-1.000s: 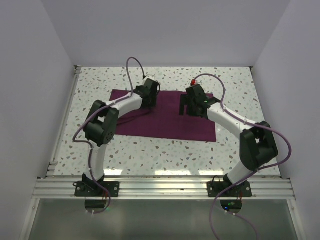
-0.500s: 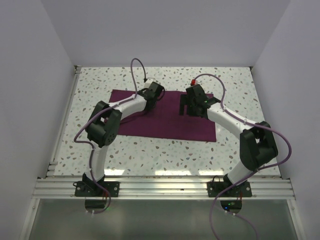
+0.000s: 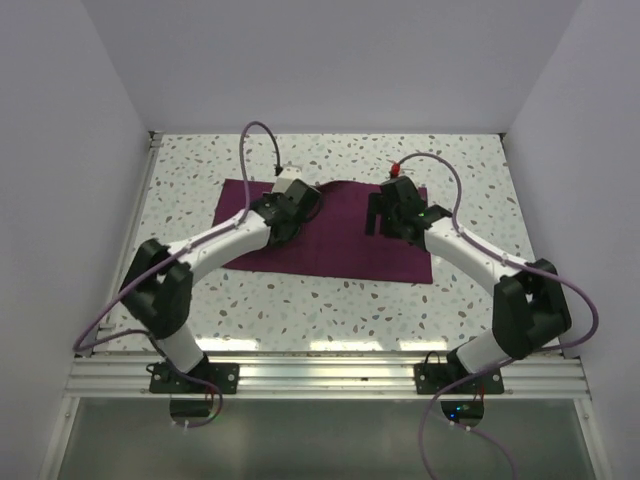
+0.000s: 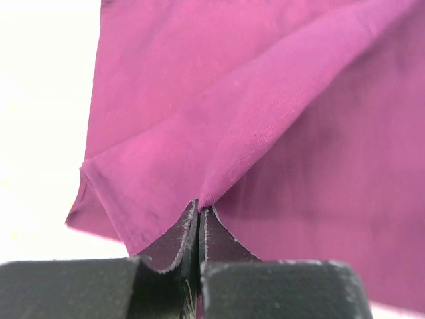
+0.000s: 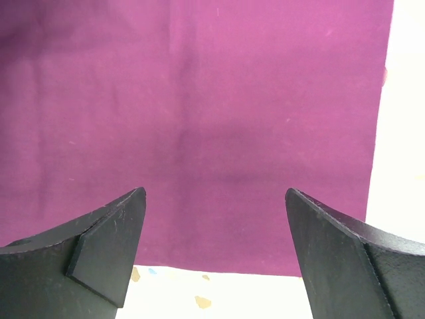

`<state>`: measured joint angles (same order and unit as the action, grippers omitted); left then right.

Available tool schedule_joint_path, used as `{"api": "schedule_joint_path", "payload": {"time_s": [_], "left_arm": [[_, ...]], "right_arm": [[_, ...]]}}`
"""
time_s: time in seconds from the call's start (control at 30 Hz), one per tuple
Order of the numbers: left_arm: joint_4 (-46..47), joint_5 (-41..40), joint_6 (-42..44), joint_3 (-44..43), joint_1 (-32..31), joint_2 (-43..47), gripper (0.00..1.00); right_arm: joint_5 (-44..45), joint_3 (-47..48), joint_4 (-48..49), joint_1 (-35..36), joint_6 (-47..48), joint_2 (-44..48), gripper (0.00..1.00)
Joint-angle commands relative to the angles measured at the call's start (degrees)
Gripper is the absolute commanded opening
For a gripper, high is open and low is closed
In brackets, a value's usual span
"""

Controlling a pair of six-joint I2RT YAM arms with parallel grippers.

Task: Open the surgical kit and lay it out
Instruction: Open the surgical kit at the center of the board.

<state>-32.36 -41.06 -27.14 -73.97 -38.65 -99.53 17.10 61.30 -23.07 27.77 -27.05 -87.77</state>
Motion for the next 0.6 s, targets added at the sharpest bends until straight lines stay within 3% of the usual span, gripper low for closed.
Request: {"api": "schedule_joint_path", "payload": {"time_s": [0.0, 0.17, 0.3, 0.57], "left_arm": [[-7.62, -2.45, -3.89, 8.89, -4.14, 12.73, 0.00], [-17.37, -2.45, -15.30, 16.84, -18.45, 26.29, 0.00], [-25.90, -1.66, -27.14, 19.66, -31.80, 37.37, 0.00], [-39.86, -3.85, -46.23, 21.07, -43.26, 47.31, 0.00]], "right_arm": [[2.85, -0.57, 4.79, -0.17, -0.55, 6.11, 0.90], [1.18, 1.89, -0.12, -0.08, -1.42, 9.89, 0.90], [-2.33, 1.02, -5.13, 0.00, -3.10, 18.58, 0.91], [-6.02, -1.26, -19.52, 0.88, -6.51, 35.28, 0.95]]}}
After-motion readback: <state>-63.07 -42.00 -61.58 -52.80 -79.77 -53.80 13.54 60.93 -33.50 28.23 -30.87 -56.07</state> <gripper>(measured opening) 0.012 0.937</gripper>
